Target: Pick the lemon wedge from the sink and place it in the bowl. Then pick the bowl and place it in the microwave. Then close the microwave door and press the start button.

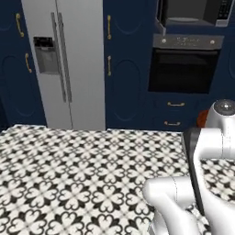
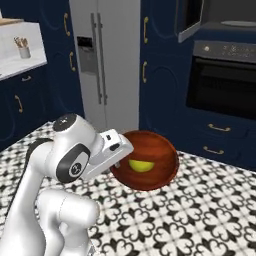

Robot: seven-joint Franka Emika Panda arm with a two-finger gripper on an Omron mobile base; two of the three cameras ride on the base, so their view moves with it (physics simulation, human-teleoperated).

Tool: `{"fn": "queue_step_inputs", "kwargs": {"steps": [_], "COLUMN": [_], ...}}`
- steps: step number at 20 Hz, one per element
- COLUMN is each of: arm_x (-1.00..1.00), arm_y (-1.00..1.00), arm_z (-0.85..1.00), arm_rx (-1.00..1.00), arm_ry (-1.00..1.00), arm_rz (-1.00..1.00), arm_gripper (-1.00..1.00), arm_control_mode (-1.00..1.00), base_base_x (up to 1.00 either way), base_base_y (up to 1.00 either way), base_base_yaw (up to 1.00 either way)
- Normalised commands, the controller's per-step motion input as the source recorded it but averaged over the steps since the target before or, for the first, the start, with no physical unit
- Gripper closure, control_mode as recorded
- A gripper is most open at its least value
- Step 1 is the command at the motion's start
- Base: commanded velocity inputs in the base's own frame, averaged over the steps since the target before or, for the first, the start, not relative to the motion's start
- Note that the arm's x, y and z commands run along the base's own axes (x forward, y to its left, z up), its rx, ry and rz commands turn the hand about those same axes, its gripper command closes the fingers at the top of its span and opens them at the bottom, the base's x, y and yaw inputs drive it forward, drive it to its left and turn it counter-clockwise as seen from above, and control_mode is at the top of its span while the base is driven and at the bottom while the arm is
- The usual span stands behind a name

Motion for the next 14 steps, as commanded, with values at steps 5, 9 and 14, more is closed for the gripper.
{"fn": "queue_step_inputs", "kwargs": {"steps": [5,9,14], "arm_x": [0.0,0.0,0.0], "arm_y": [0.0,0.0,0.0], "arm_z": [0.0,0.0,0.0], "arm_rx": [0.0,0.0,0.0], "arm_ry": [0.0,0.0,0.0], "arm_rz": [0.0,0.0,0.0], "arm_gripper": [1.0,1.0,1.0], "arm_control_mode": [1.0,1.0,1.0], "base_base_x": [0.86,0.87,0.71], "base_base_y": [-0.97,-0.8,-0.79], "base_base_yaw": [-0.06,-0.08,-0.06]}}
